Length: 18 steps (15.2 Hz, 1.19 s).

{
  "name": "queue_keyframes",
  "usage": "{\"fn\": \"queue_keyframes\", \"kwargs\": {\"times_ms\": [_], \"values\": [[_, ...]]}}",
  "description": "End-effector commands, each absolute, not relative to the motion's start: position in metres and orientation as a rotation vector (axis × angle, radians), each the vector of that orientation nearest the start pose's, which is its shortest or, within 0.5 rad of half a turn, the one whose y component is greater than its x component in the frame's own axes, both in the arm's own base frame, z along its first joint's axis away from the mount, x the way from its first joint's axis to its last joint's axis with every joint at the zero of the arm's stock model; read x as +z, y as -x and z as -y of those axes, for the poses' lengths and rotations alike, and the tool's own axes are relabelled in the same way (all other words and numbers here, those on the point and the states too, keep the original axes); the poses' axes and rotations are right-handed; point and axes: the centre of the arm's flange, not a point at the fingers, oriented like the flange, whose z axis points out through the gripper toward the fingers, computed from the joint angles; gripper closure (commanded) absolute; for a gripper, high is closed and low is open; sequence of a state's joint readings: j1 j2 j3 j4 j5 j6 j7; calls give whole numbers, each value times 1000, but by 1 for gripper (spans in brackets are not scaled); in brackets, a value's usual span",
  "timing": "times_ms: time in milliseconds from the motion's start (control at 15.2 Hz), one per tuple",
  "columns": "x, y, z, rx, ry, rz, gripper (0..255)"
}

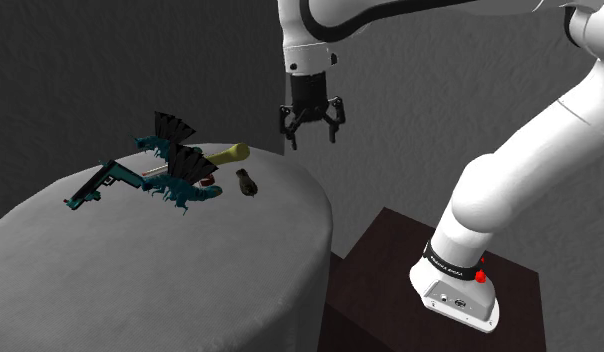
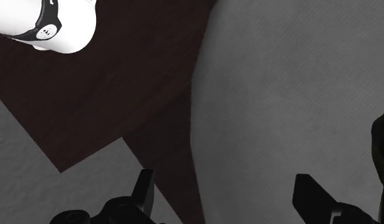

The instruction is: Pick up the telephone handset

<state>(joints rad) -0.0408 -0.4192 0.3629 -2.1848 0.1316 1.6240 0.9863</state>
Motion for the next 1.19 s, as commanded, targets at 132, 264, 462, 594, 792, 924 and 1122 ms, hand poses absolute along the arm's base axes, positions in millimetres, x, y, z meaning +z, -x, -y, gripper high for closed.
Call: {"fn": "queue_keyframes", "kwargs": {"times_ms": [132,264,462,594,792,924,1122], "values": [[521,-426,-197,196,2932,-1388,0],[517,-447,-212,193,2877,-1500,0],[511,-480,-231,188,2785,-1664,0],[507,-503,-242,184,2719,-1770,0],[500,-540,-255,178,2612,-1924,0],[496,-564,-261,174,2536,-2022,0],[490,-603,-267,166,2414,-2165,0]]}}
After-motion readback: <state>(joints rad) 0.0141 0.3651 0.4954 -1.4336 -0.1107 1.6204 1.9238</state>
